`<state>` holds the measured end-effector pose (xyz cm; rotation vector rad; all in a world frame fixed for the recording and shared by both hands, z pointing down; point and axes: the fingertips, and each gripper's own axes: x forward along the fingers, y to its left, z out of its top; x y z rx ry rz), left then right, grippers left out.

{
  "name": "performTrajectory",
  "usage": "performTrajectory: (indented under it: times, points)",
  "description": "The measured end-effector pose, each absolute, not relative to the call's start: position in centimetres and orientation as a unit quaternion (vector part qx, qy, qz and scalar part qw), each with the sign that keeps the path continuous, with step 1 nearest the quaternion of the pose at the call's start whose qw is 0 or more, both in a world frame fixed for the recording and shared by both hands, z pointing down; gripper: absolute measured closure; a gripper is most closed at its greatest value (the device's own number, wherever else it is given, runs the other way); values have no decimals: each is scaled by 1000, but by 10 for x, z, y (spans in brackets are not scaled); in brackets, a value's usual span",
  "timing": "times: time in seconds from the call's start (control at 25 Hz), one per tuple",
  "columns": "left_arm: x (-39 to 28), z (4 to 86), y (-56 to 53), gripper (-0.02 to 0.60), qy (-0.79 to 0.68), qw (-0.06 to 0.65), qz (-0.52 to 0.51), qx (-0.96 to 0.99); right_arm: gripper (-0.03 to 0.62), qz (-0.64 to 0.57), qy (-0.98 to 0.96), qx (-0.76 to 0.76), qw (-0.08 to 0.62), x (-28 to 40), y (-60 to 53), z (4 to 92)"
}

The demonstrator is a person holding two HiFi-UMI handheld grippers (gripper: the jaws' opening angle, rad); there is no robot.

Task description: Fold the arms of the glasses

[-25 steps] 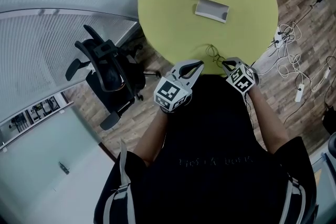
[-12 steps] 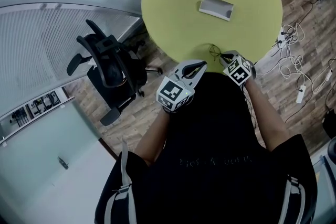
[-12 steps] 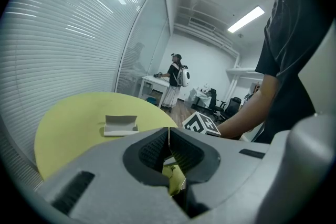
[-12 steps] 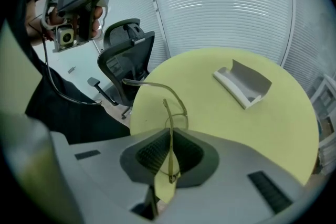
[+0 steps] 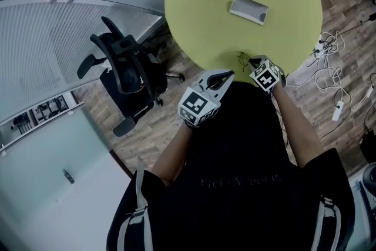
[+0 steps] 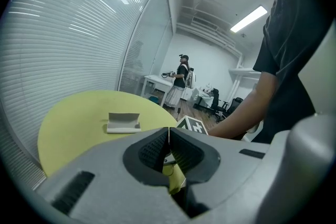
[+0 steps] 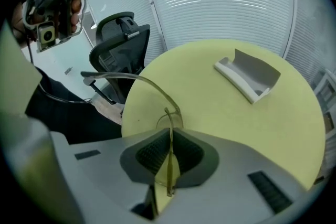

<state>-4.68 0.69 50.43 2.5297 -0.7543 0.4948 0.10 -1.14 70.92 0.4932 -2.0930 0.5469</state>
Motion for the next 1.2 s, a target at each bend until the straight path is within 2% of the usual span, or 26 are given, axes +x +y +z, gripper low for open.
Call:
performTrajectory:
  times: [0.44,0.64,1.2]
  points:
    - [-53,504,5,561,-276,228,181,916,560,260,-842,208,425,-2,-20,717]
    - [-52,499,0,561,-281,231,161,918,560,290,-849,214,387,-10,-15,700]
    - [-52,508,-6,561,-270,222,157,923,562,233,-874,237,354,-8,-1,636]
